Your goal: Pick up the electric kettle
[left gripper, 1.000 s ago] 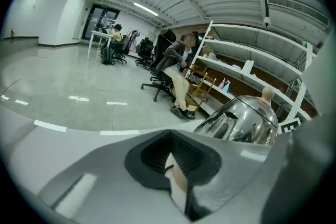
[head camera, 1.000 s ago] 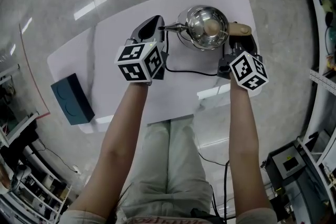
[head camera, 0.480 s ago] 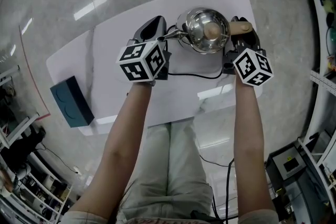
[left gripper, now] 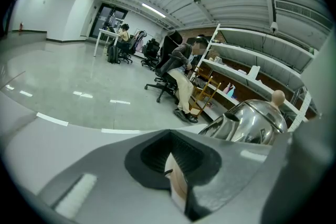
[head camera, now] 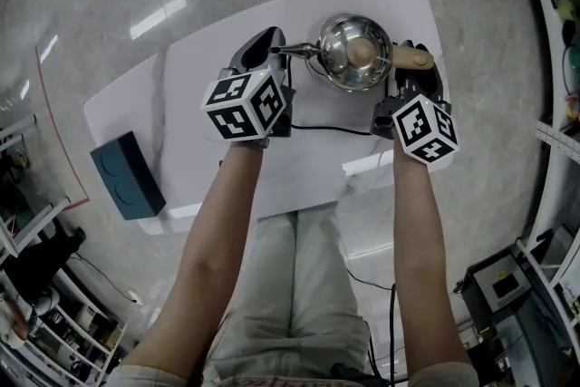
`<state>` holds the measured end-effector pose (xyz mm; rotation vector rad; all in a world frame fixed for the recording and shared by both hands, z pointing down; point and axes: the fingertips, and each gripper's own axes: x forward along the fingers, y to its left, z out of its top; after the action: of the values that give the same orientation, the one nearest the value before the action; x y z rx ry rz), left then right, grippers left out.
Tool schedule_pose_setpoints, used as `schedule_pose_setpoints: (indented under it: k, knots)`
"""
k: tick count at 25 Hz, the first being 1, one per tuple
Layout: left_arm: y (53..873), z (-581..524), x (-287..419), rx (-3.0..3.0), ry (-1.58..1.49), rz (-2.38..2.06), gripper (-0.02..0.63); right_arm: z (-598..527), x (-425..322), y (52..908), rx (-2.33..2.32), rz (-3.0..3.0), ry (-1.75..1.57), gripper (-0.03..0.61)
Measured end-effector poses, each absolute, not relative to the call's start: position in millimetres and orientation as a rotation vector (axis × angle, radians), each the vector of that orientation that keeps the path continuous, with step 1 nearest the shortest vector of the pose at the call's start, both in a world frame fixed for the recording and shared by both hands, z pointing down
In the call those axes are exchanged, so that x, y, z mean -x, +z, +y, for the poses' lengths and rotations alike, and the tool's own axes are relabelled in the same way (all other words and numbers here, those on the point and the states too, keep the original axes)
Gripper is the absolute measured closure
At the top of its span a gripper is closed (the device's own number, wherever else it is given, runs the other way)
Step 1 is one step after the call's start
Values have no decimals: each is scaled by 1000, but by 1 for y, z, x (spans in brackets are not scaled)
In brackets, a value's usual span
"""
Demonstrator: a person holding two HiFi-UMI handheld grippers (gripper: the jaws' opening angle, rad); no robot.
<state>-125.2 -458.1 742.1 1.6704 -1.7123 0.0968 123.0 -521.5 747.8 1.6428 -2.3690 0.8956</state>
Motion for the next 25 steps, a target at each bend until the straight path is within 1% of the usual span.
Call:
schedule_pose_setpoints:
  k: [7,25]
  knots:
    - [729,-461,127,-1699,78,-1714,607,-516,-125,735,-1728,-2363,942,433]
    - [633,-442,133,-1754,-53,-1757,607,-482,-121,626,-1887,-2334,970,423]
